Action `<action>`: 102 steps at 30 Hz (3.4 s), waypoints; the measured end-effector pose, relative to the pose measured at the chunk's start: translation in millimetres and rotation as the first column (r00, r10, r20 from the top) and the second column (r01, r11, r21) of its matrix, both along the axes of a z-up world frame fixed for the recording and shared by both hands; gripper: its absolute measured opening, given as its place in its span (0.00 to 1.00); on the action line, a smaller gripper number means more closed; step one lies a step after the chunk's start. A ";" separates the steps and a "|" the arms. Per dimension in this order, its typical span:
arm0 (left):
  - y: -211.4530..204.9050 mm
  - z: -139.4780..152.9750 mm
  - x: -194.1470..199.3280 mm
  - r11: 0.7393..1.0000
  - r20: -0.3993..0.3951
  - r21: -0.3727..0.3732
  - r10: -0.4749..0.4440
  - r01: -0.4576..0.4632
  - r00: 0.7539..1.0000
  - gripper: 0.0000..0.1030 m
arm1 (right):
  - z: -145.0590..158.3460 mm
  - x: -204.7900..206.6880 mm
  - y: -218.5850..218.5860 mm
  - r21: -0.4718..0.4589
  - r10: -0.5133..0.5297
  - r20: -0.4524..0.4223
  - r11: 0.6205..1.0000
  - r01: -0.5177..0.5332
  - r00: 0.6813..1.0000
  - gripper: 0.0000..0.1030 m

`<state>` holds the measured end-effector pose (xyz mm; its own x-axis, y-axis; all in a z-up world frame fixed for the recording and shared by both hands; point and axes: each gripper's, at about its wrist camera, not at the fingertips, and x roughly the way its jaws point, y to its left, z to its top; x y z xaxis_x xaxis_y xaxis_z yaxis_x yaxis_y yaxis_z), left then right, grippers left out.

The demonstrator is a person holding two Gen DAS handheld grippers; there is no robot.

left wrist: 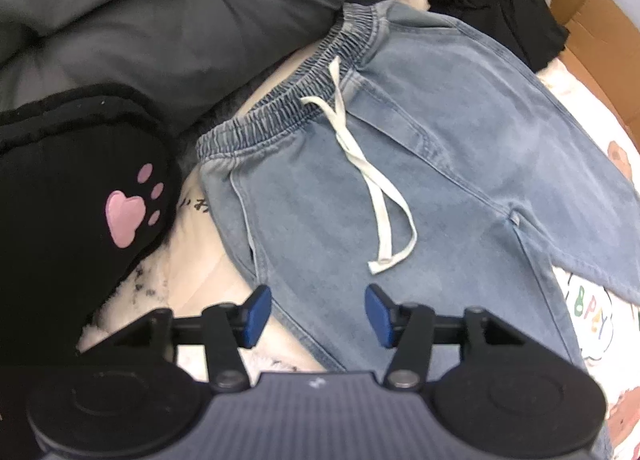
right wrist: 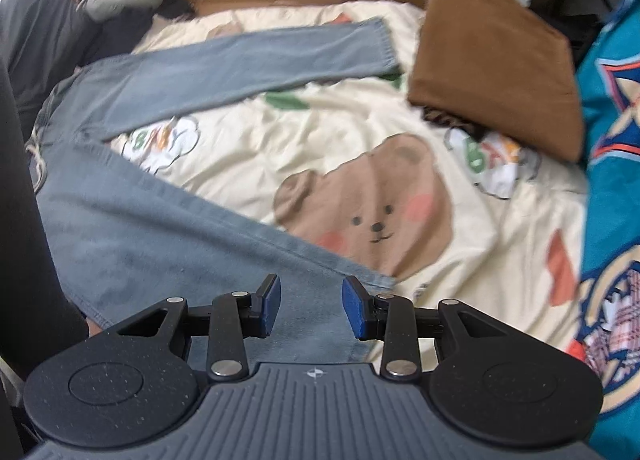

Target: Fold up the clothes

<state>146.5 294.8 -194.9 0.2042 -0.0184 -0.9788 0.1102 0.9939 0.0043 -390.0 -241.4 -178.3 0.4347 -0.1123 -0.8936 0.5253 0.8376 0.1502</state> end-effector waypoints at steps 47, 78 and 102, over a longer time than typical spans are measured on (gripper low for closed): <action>16.7 -52.5 24.5 1.000 -0.085 0.003 -0.021 0.021 0.996 0.55 | -105.9 50.4 110.2 0.062 0.390 -0.204 0.921 -0.385 0.898 0.65; 27.6 -65.5 12.1 0.998 -0.092 -0.043 0.039 -0.044 0.995 0.55 | -103.0 49.3 90.8 0.121 0.490 -0.206 0.872 -0.474 0.847 0.03; 81.5 -107.1 0.8 0.885 -0.068 -0.214 0.408 -0.413 0.910 0.27 | -66.9 71.6 60.8 0.148 0.419 -0.241 0.907 -0.393 0.876 0.02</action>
